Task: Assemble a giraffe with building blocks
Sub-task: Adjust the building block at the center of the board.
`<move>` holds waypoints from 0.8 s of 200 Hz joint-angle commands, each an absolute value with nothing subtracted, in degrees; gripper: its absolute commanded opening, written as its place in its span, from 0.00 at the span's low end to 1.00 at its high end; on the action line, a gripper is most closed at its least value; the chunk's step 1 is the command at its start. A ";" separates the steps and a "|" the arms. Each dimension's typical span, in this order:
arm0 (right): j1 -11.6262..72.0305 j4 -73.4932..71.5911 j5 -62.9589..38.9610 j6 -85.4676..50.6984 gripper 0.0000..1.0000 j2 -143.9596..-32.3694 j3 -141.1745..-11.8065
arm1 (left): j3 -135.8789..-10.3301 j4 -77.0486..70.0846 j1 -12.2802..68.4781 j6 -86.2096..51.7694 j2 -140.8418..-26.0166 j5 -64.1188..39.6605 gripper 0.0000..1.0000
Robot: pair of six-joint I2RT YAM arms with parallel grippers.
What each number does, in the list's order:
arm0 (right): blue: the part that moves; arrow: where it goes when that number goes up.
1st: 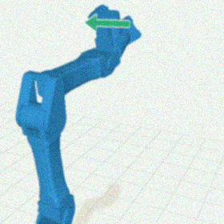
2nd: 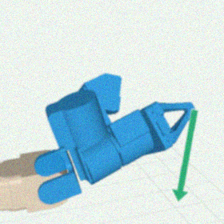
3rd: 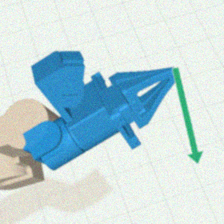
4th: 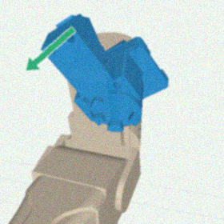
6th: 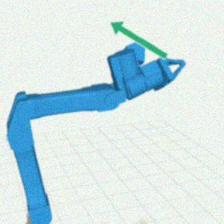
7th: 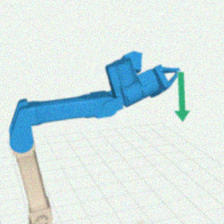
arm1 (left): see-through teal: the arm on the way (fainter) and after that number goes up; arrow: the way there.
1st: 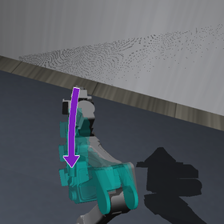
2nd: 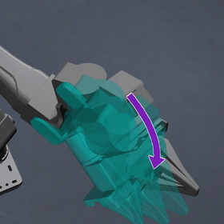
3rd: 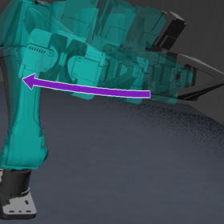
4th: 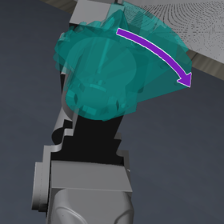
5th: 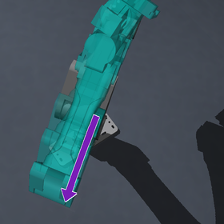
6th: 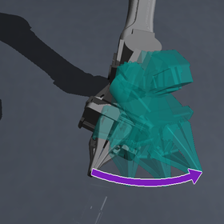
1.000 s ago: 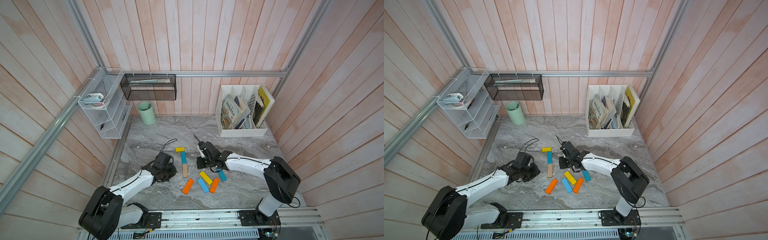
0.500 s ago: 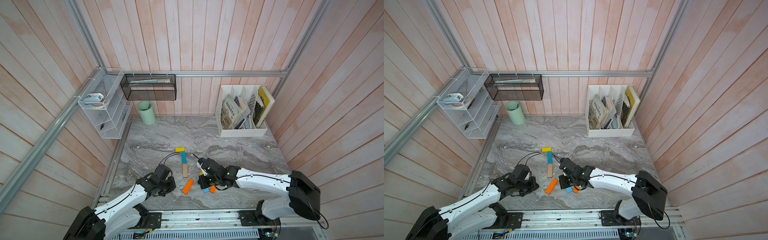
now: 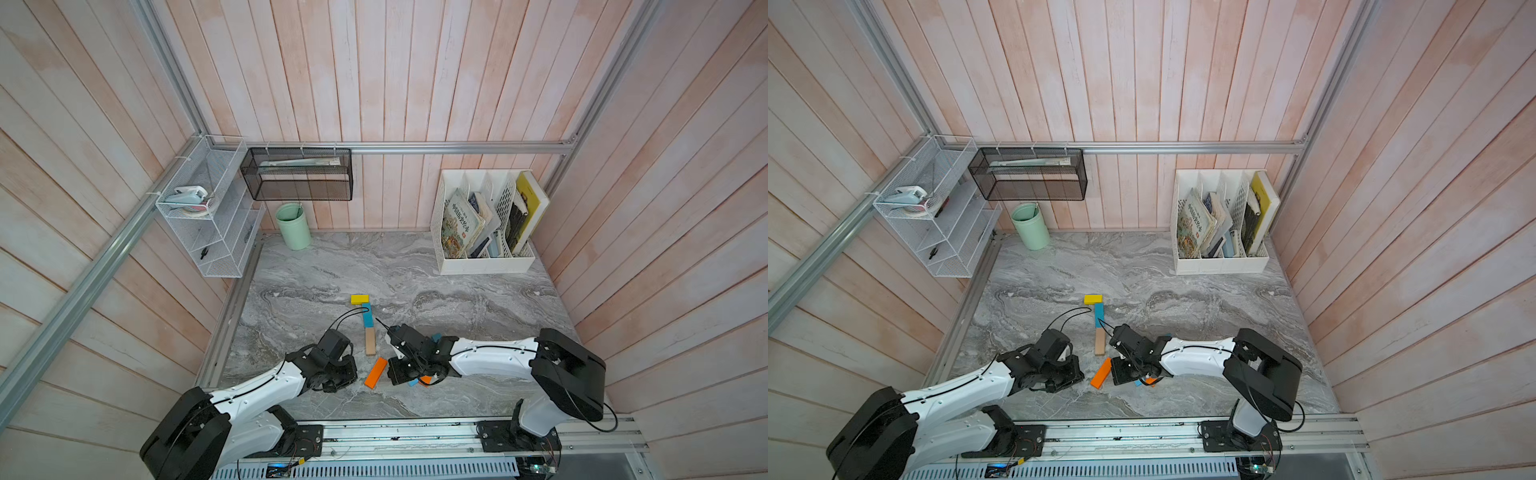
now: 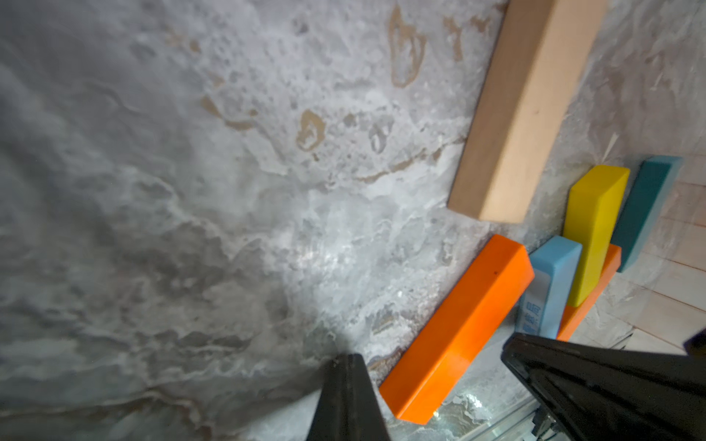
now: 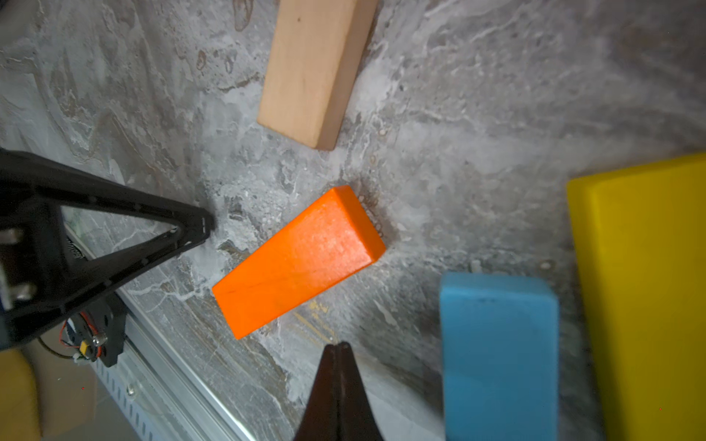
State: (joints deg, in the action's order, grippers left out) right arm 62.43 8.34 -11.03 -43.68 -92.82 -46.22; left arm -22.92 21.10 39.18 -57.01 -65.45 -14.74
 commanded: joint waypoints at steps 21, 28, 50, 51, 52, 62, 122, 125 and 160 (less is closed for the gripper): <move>61.80 7.44 -9.76 -43.22 0.00 -93.90 -48.08 | -23.46 21.02 42.16 -59.52 -68.03 -13.71 0.00; 61.58 7.41 -9.67 -43.11 0.00 -93.96 -47.96 | -23.47 20.88 42.57 -59.83 -68.20 -13.56 0.00; 60.57 7.08 -10.06 -42.63 0.00 -94.50 -47.90 | -23.38 20.35 43.74 -61.08 -68.54 -13.45 0.00; 60.52 7.05 -10.08 -42.59 0.00 -94.49 -47.86 | -23.42 20.32 43.71 -61.12 -68.50 -13.45 0.00; 60.54 7.09 -10.10 -42.56 0.00 -94.53 -47.88 | -23.40 20.31 43.83 -61.19 -68.48 -13.36 0.00; 60.25 6.95 -10.10 -42.22 0.00 -94.81 -48.05 | -23.38 20.34 44.15 -61.57 -68.43 -13.19 0.00; 59.68 8.11 -9.13 -40.66 0.00 -94.82 -50.32 | -22.85 20.98 46.14 -64.47 -67.07 -11.99 0.00; 59.60 8.40 -8.75 -40.43 0.00 -94.50 -50.54 | -22.85 21.20 46.16 -64.67 -66.80 -11.61 0.00; 56.48 11.40 -6.22 -37.54 0.00 -91.02 -53.04 | -26.71 27.55 43.17 -61.06 -62.07 -5.01 0.00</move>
